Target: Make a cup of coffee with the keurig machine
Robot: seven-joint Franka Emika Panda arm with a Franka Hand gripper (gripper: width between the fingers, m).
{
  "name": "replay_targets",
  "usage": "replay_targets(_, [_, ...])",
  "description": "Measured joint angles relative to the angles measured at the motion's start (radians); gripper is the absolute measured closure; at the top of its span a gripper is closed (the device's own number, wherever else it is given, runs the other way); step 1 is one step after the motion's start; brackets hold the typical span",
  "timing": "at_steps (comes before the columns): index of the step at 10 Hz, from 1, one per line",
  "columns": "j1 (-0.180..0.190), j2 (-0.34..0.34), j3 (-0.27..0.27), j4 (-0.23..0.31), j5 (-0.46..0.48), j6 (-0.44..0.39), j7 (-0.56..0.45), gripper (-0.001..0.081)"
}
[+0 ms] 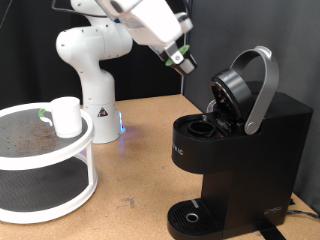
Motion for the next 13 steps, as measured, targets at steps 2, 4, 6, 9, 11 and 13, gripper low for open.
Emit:
replay_targets(2, [0.002,0.013,0.017,-0.001,0.030,0.013,0.001,0.0333])
replay_targets(4, [0.003,0.013,0.019,-0.002,0.043,0.017,-0.001,0.0333])
replay_targets(6, [0.002,0.022,0.025,-0.014,-0.055,0.015,0.000,0.0333])
replay_targets(9, [0.003,0.070,0.061,-0.078,-0.075,0.182,0.000,0.0333])
replay_targets(11, [0.005,0.103,0.073,-0.087,-0.062,0.209,-0.010,0.0333])
replay_targets(13, [0.008,0.123,0.084,-0.096,-0.048,0.234,-0.020,0.0333])
